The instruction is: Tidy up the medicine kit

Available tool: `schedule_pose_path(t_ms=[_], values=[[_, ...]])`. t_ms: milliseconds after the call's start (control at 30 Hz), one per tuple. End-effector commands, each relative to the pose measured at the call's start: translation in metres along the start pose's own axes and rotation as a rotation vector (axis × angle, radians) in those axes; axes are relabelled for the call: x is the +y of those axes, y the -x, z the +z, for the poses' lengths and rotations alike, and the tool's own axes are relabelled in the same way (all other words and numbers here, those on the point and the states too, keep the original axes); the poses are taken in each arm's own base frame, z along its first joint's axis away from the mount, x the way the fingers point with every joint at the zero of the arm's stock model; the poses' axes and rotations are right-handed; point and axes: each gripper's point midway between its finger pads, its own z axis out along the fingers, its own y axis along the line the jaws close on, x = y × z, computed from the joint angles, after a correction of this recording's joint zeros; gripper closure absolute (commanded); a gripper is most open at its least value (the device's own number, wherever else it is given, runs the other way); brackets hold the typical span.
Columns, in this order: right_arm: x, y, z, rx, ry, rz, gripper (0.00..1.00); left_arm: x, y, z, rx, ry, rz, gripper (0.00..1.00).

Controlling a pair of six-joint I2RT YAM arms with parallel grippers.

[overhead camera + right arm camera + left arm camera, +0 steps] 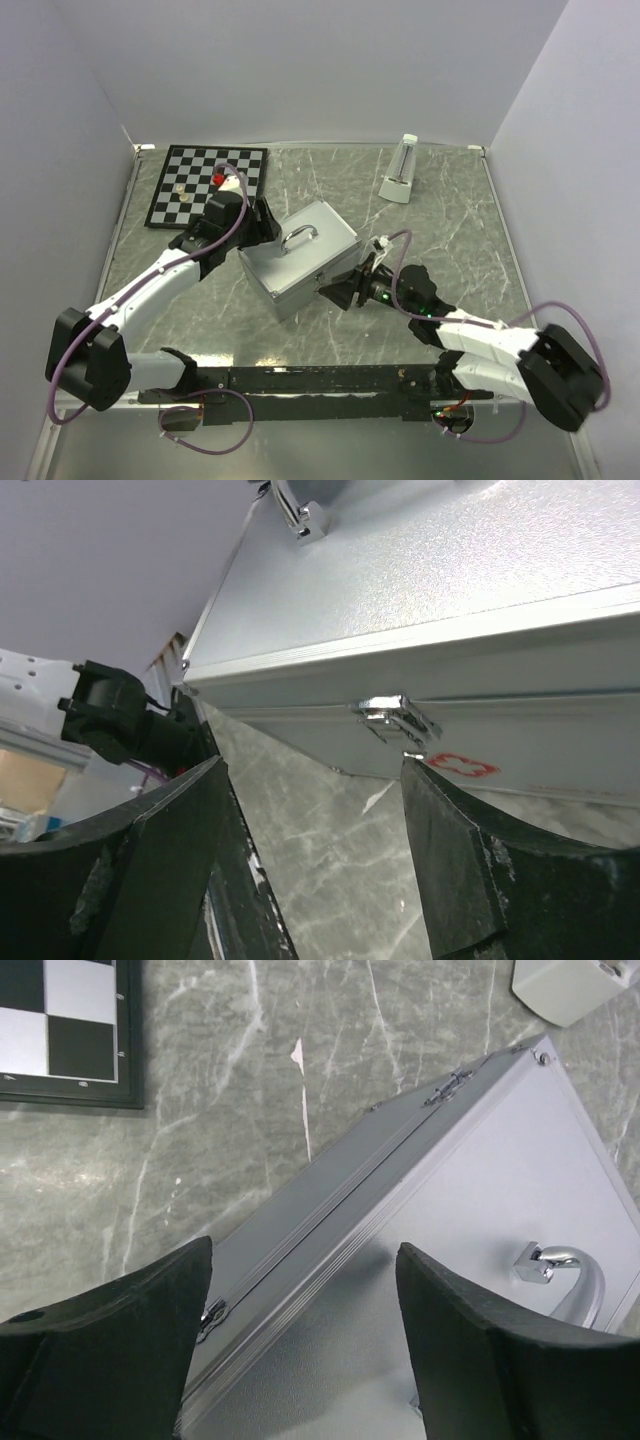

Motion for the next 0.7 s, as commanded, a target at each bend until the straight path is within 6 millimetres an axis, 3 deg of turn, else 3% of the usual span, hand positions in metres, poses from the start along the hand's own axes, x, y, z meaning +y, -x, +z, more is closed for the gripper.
schedule_pose_path(t_ms=[0,133,267,333,433,533,667], values=[[-0.009,0.003,-0.020,0.006,-0.100,-0.078,0.21,-0.012,0.047,-0.025,-0.127,0.020,0.001,0.19],[-0.026,0.023,-0.048,-0.028,-0.292,-0.143,0.15,-0.001,0.085,-0.046,-0.230,0.068,-0.051,0.10],[-0.065,0.053,-0.091,-0.071,-0.626,-0.155,0.09,0.055,0.108,-0.067,-0.284,0.146,-0.251,0.06],[-0.075,0.063,-0.104,-0.075,-0.726,-0.162,0.08,0.084,0.101,-0.070,-0.287,0.172,-0.335,0.04],[-0.088,0.072,-0.117,-0.083,-0.826,-0.150,0.06,0.103,0.087,-0.073,-0.294,0.237,-0.391,0.01],[-0.096,0.074,-0.122,-0.102,-0.868,-0.111,0.05,0.116,0.072,-0.072,-0.268,0.287,-0.411,0.01],[-0.099,0.074,-0.123,-0.104,-0.878,-0.092,0.05,0.115,0.061,-0.072,-0.262,0.259,-0.392,0.01]])
